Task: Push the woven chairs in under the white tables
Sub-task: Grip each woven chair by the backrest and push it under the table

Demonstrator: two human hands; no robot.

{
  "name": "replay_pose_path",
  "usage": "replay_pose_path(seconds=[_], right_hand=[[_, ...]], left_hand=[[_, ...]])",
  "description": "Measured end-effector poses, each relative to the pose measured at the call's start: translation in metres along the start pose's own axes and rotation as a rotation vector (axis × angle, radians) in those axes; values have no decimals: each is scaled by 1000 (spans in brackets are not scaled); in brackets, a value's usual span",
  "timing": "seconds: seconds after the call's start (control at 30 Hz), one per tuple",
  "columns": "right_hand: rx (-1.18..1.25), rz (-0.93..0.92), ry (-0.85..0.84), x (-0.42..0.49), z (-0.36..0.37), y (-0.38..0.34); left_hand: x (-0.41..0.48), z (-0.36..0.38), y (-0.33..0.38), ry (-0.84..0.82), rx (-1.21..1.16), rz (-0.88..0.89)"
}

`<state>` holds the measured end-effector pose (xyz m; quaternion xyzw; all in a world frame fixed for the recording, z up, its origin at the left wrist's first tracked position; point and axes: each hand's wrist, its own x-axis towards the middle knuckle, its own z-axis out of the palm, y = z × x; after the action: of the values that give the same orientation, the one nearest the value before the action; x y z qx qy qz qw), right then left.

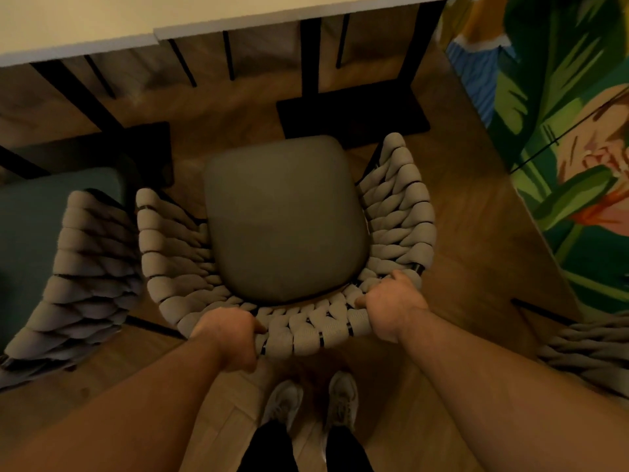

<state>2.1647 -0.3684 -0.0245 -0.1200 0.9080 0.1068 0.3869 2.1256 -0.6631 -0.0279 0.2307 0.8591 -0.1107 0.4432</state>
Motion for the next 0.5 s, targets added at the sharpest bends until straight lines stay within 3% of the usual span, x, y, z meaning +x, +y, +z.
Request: replay_pose_path(seconds=[0.2,0.37,0.5], right_hand=[[101,57,83,-24,6,-10],[399,115,107,-74,21,-11],[495,188,100,-110,28,-4]], left_hand=[[-2,-6,3,-72,6,-1],[-8,-17,15,-172,20,-9],[-12,-43,43,-104,3,78]])
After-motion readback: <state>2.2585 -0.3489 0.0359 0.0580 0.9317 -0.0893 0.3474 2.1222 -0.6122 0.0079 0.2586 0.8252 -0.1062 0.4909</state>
